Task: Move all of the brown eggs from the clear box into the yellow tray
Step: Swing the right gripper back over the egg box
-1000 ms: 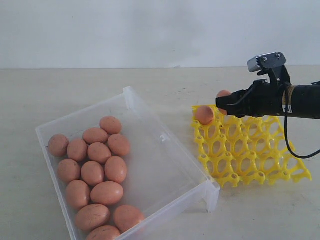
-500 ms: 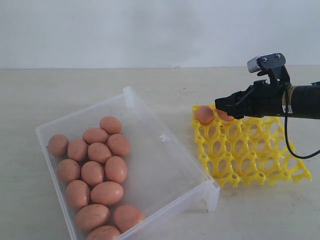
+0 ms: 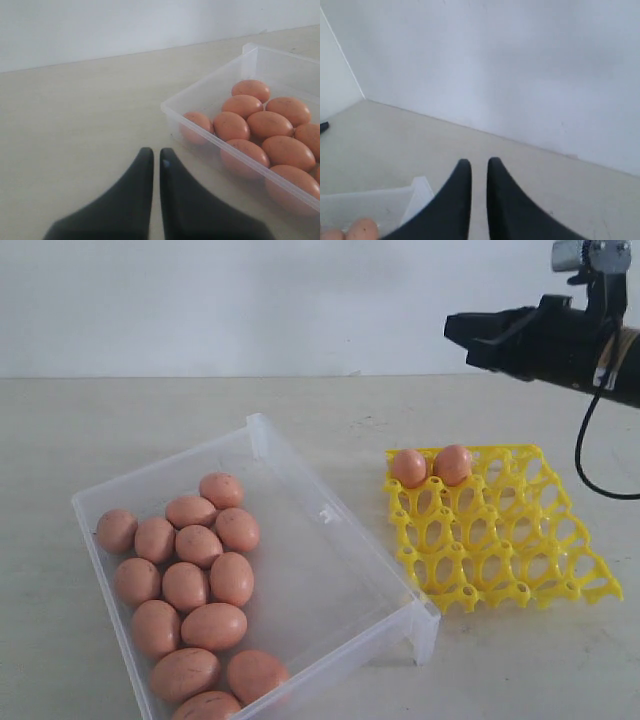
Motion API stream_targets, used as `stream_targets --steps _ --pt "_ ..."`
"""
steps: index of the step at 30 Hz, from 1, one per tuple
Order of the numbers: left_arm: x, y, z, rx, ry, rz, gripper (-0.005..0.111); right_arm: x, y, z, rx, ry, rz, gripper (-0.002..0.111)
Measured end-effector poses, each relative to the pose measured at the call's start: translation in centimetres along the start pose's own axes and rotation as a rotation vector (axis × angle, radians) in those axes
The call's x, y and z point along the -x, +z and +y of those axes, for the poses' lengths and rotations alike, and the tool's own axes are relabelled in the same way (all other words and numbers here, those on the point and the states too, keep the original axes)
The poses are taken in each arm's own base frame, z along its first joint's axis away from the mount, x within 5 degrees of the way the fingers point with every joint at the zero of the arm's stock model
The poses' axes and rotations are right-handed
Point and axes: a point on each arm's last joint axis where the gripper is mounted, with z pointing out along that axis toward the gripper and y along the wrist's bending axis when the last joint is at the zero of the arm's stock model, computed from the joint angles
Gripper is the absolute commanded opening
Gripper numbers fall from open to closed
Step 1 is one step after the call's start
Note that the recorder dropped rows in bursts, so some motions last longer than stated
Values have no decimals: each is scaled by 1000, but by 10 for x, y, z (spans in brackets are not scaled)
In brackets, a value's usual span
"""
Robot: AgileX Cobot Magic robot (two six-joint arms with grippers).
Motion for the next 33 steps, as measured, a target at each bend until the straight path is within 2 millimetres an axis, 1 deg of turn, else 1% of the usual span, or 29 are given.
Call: stream_targets --steps 3,5,6,8,10,11,13,14,16,18,20,23,25,27,28,30,33 --pt "0 0 0 0 0 0 4 16 -3 14 40 -35 -20 0" --pt "0 0 0 0 0 0 4 18 1 27 95 -29 16 0" --pt "0 0 0 0 0 0 4 16 6 36 133 -15 66 0" --pt "0 0 0 0 0 0 4 7 18 60 213 -27 232 0" --pt "0 0 0 0 0 0 4 1 32 89 292 -69 383 0" --pt "0 0 0 0 0 0 4 -1 41 112 348 -83 437 0" --pt "0 0 0 0 0 0 4 -1 51 147 433 -89 476 0" --pt "0 0 0 0 0 0 4 -3 55 175 501 -104 494 0" --pt "0 0 0 0 0 0 4 -5 59 212 577 -112 512 0" --pt "0 0 0 0 0 0 4 -13 59 242 594 -130 534 0" --pt "0 0 0 0 0 0 4 -19 61 256 546 -181 534 0" --pt "0 0 0 0 0 0 4 -23 67 254 414 -289 500 0" --pt "0 0 0 0 0 0 4 -22 71 245 322 -398 469 0" --pt "0 0 0 0 0 0 4 -15 72 235 212 -493 432 0" --pt "0 0 0 0 0 0 4 -9 71 230 146 -541 410 0" --pt "0 0 0 0 0 0 4 10 65 220 -2 -633 352 0" --pt "0 0 0 0 0 0 4 39 48 206 -258 -821 290 0"
